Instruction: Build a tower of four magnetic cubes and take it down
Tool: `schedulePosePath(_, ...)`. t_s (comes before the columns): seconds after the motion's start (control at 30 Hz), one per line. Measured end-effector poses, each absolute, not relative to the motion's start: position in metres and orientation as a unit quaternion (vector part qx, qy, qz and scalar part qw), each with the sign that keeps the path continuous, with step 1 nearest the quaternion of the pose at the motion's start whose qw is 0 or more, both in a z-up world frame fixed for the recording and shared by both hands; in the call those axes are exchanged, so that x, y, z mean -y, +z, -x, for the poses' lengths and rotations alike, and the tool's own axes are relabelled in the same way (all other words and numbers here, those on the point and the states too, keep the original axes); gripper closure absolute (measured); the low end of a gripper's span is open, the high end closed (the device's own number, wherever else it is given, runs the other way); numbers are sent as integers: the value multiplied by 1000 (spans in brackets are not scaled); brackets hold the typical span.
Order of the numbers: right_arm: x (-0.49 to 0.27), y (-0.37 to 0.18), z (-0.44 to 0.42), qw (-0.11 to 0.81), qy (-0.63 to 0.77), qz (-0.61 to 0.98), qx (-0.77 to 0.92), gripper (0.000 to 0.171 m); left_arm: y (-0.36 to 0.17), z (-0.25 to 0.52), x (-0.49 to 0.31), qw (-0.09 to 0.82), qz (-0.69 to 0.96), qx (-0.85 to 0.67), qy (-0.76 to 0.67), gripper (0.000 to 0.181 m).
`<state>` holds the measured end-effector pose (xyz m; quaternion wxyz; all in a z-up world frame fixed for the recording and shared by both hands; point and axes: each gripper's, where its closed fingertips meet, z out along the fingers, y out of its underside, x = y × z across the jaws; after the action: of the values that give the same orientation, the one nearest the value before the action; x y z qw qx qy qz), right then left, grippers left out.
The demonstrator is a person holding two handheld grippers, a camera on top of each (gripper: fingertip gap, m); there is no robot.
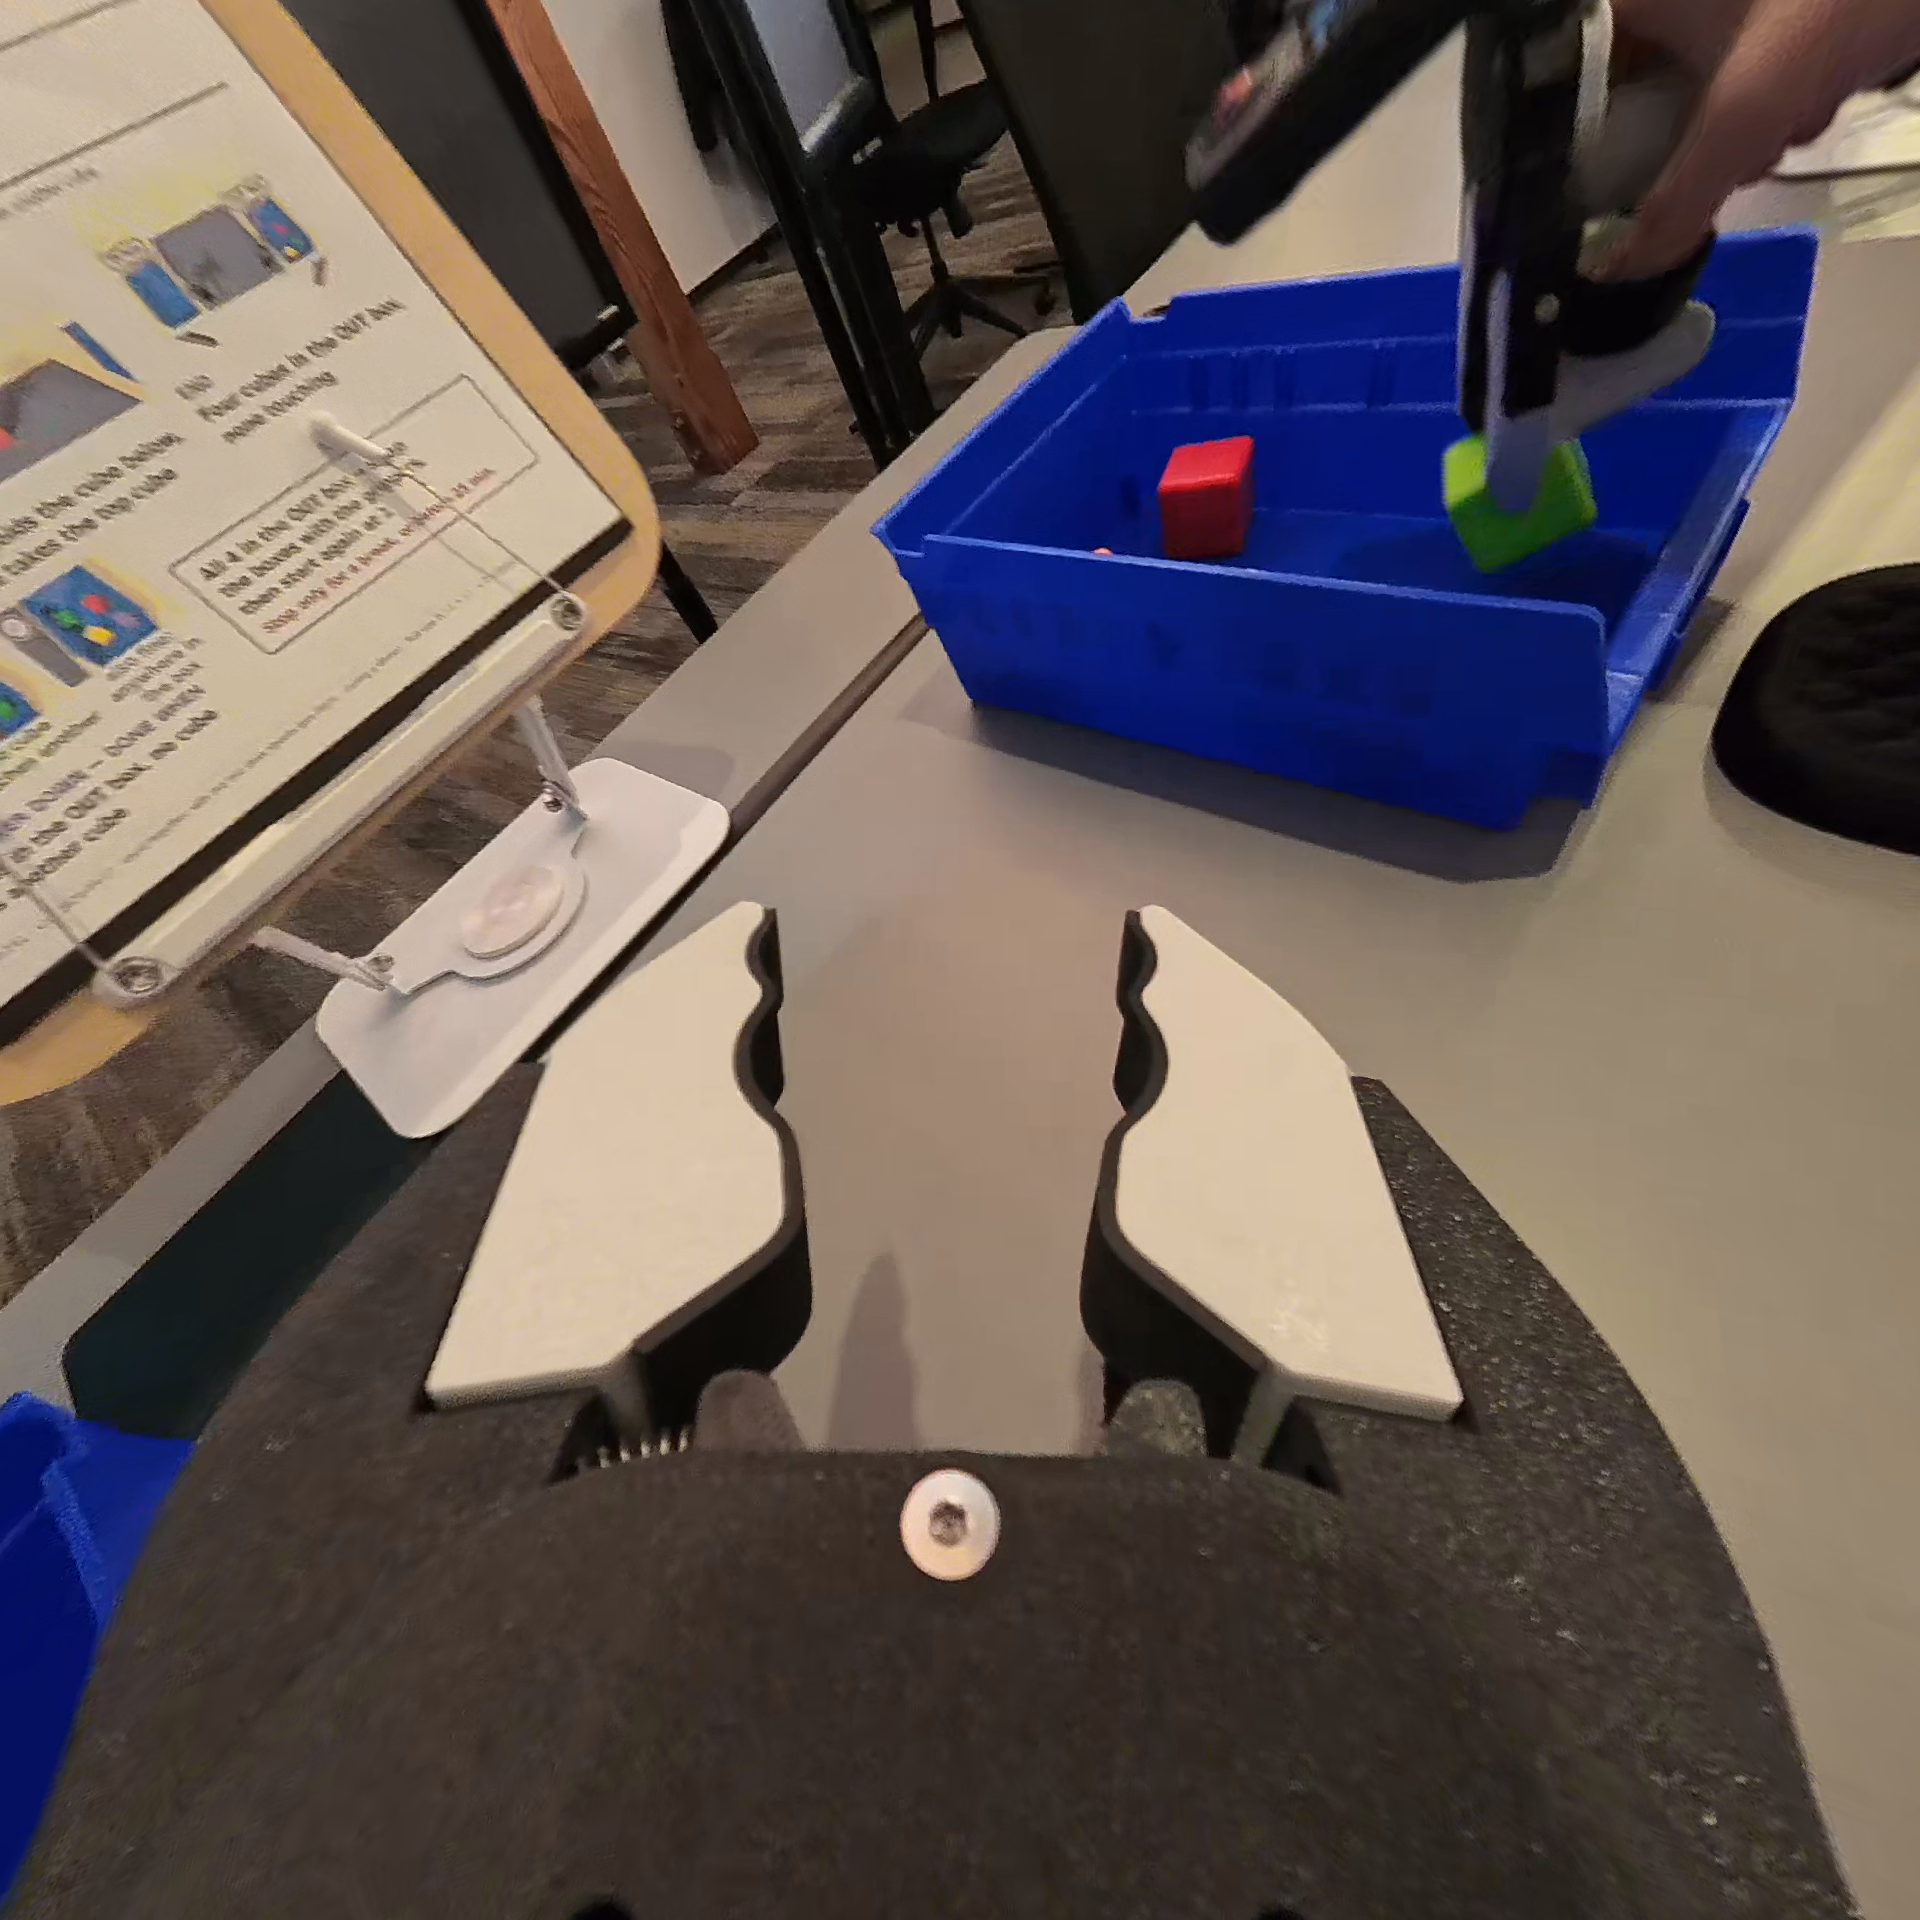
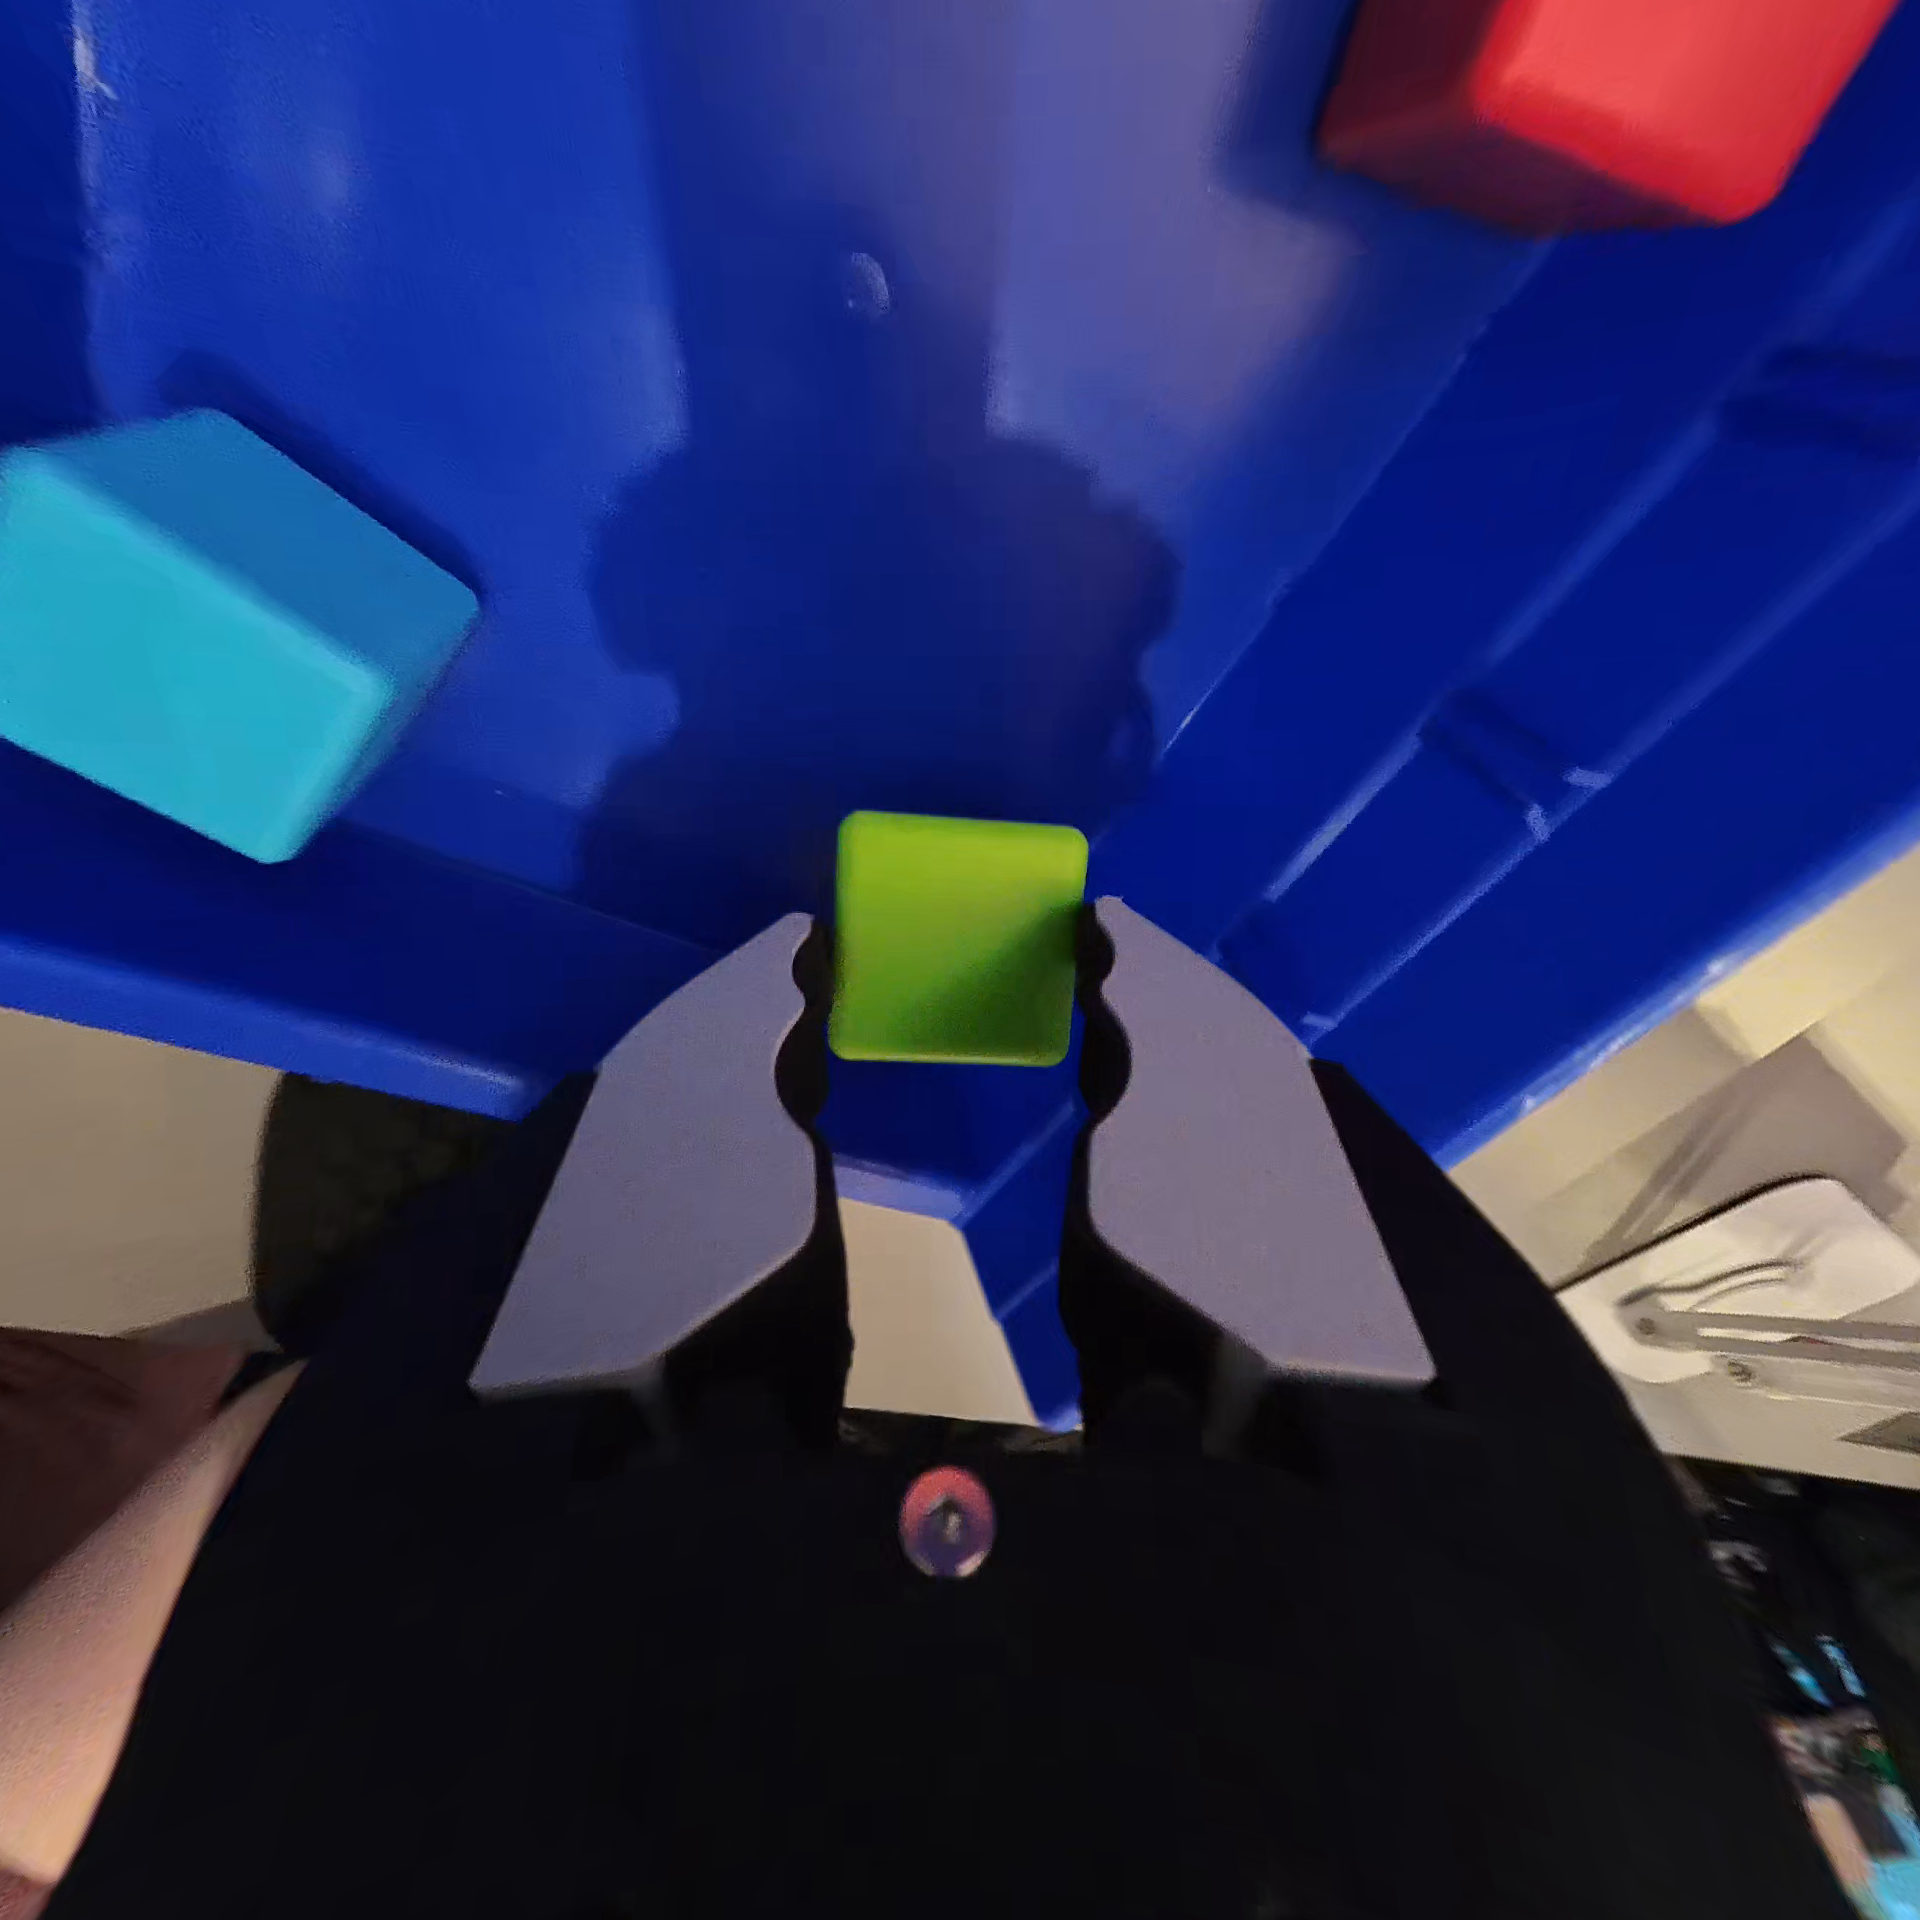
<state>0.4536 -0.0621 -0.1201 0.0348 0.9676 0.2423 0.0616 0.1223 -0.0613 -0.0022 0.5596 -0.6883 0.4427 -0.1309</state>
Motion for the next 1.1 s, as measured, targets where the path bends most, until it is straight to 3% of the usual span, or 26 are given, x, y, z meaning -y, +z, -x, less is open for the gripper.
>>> schedulePosePath(0.3, 64, -121, -462, 28, 44, -978, -201, 125, 11, -111, 56, 575, 688, -425, -125, 114)
schedulePosePath(0.5, 25, -45, -484, -204, 83, -963, -155, 125, 79, -36, 39, 631, 694, -341, -59, 117)
schedulePosePath(0.63, -5, -26, -510, -321, 28, -944, -68, 122, 91, 80, 28, 571, 778, -259, 45, 119)
schedulePosePath(0.73, -10, -54, -516, -288, -23, -957, -38, 122, 75, 175, 27, 508, 837, -173, 108, 119)
schedulePosePath(0.87, -14, -84, -521, -244, -27, -969, -21, 124, 54, 246, 29, 476, 878, -51, 16, 123)
schedulePosePath(0.93, -15, -97, -518, -220, -29, -975, -29, 135, 37, 263, 32, 453, 890, -22, -35, 122)
schedulePosePath(0.97, -16, -101, -512, -213, -49, -975, -32, 155, 29, 268, 33, 441, 896, -15, -54, 122)
schedulePosePath(1.0, -16, -102, -505, -206, -70, -975, -32, 163, 20, 272, 33, 426, 902, -8, -66, 122)
schedulePosePath(1.1, -16, -103, -502, -198, -67, -978, -26, 163, -6, 283, 33, 375, 925, 8, -62, 122)
